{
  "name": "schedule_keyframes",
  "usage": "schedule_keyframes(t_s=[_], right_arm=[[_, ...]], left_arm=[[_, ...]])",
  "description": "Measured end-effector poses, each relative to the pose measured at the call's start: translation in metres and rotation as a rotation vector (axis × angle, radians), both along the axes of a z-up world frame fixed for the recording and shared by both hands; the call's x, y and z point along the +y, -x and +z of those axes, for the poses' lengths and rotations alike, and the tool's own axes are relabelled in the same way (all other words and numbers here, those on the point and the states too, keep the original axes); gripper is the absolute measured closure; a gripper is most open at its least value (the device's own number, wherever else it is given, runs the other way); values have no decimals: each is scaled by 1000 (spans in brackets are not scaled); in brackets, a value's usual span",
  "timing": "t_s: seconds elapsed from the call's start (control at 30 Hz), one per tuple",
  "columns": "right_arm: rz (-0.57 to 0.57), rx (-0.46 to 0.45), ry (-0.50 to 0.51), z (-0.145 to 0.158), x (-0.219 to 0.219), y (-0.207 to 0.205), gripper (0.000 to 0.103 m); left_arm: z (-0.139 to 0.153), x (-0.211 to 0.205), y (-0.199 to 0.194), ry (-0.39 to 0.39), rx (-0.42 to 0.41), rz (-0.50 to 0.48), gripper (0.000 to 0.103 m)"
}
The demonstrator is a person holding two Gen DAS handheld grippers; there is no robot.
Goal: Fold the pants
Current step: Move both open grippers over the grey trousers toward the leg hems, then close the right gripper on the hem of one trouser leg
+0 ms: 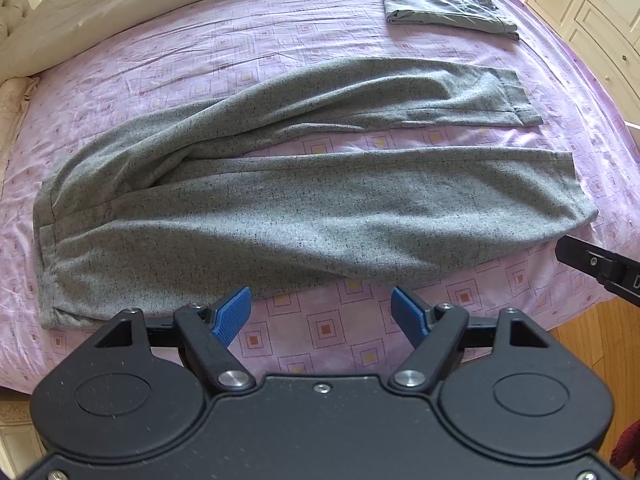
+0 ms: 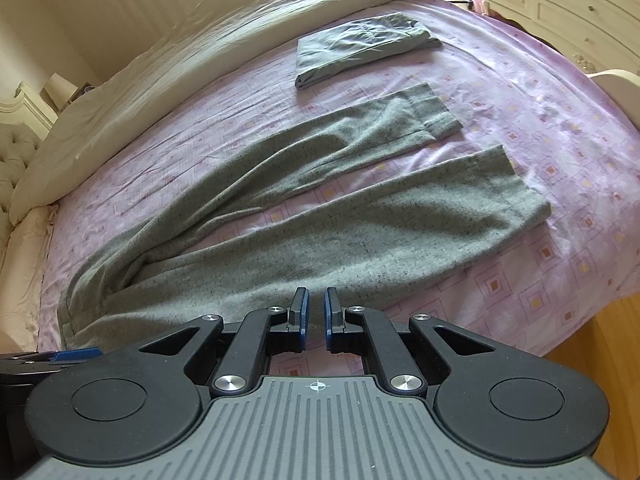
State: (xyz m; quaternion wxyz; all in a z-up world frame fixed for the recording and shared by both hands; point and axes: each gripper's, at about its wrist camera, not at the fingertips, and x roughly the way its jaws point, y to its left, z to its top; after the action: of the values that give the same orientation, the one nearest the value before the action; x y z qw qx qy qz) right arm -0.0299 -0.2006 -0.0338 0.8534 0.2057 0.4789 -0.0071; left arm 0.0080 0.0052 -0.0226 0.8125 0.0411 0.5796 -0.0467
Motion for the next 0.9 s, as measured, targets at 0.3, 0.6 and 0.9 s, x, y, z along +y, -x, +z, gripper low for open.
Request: schedule_keyframes(t_s=[0.3,0.6,0.9], right_arm=[[-42,5,5,5,20,-6,95],[-130,24,77,-11,-13,-7,95],[-131,59,206,-44,-107,-52,95]], left_arm=[[3,9,-13,10,-10,-83,25],[-17,31,-26,-6,6,-67,25],[-41,26,-25,-64,55,10,25]])
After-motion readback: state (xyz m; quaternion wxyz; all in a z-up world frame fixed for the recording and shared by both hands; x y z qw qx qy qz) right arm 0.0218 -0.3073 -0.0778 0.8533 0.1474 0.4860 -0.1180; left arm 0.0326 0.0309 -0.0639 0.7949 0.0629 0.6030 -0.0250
